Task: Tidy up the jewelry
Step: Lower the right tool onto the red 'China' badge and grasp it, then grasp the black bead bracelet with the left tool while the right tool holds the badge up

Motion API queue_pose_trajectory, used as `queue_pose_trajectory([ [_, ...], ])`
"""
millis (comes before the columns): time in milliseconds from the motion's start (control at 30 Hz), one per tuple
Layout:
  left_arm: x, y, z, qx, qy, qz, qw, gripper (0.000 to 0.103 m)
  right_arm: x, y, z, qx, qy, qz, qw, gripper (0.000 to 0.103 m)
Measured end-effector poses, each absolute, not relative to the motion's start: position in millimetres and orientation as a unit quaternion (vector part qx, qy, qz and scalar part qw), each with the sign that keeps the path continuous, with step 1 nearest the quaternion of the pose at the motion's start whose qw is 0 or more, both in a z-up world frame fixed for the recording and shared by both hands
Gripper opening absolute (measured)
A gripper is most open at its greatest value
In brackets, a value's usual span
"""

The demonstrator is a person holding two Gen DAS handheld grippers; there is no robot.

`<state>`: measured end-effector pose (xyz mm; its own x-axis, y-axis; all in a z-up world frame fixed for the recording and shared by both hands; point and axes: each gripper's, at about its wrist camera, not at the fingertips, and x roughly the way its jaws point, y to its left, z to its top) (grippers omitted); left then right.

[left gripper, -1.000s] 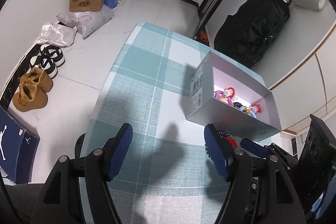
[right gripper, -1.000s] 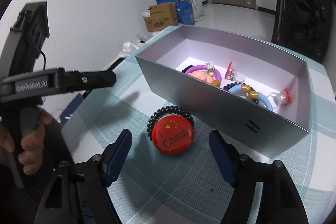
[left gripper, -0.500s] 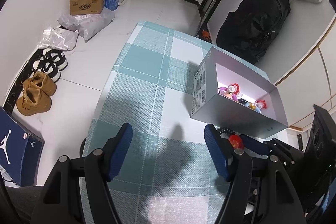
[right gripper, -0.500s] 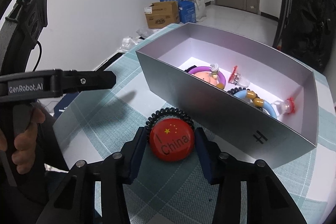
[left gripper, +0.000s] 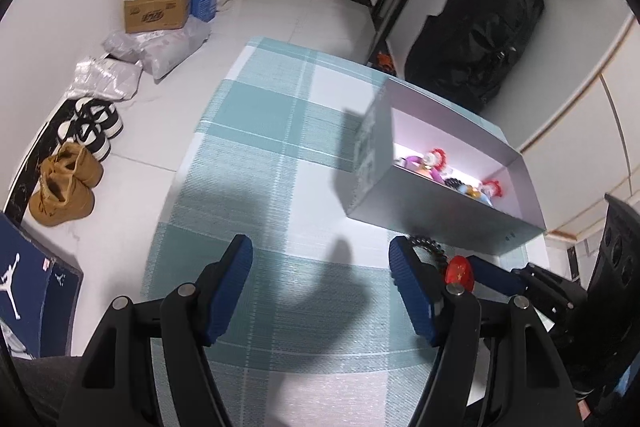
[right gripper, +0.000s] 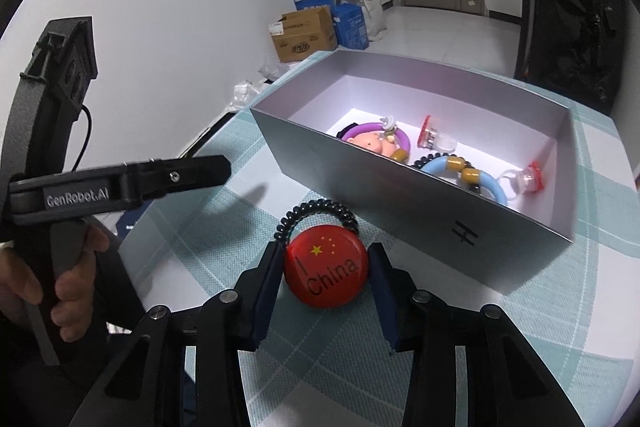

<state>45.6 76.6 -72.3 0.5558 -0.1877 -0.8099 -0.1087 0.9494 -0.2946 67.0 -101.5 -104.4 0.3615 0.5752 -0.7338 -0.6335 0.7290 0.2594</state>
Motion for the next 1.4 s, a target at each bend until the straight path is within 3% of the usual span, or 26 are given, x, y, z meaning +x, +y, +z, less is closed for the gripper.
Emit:
queue_pose_trajectory([
  [1000, 48, -13, -87, 0.022, 0.484, -0.067, 0.872, 0.066, 53, -193, -57, 0.083, 0.371, 0.332, 0.863, 0.042],
  [1133, 47, -9, -85, 0.020, 0.479, -0.073, 0.874, 0.045, 52, -194, -56, 0.085, 0.370, 0.332, 0.864, 0.042],
  [1400, 49, -11, -84, 0.004, 0.485, -0.080, 0.871, 0.036, 52, -194, -55, 0.087, 0.368, 0.333, 0.864, 0.042],
])
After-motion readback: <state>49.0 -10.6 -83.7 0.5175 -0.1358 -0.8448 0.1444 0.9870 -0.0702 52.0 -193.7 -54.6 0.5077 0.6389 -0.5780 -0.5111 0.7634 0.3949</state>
